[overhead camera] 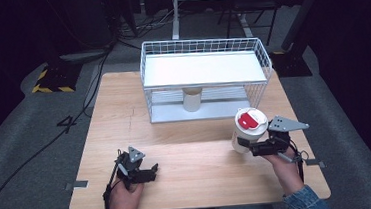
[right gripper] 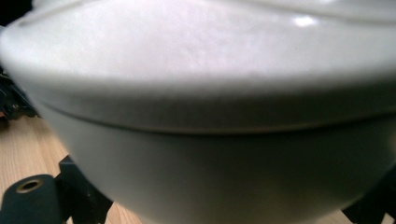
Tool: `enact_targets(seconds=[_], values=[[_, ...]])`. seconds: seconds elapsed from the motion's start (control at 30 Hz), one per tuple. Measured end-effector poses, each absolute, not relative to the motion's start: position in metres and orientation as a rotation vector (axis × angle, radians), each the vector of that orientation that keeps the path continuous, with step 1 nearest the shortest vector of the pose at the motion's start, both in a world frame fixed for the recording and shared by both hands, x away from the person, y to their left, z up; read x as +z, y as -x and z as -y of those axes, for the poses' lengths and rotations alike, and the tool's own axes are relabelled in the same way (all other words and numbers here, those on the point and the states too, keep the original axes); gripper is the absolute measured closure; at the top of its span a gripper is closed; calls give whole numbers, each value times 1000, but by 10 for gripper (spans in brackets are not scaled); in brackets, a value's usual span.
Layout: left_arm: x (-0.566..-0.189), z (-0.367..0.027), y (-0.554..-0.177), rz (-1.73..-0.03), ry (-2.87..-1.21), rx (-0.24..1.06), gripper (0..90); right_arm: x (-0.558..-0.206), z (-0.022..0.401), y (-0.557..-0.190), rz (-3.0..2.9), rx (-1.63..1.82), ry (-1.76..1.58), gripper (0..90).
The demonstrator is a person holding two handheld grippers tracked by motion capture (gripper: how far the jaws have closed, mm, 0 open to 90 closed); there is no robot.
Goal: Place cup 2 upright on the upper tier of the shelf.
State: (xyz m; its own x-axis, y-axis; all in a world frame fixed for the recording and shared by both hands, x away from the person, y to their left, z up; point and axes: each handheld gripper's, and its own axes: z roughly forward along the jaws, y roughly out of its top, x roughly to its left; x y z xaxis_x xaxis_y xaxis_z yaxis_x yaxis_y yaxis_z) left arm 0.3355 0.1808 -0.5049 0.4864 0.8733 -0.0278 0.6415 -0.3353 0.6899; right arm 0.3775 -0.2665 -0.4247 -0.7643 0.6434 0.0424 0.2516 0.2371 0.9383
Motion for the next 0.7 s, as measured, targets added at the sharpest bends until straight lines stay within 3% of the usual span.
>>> enact_targets(seconds=[0.7], values=[[-505,-180,-337,-1244,-2086,461,128,-364,262,-390,-2162,1552,-804,114]])
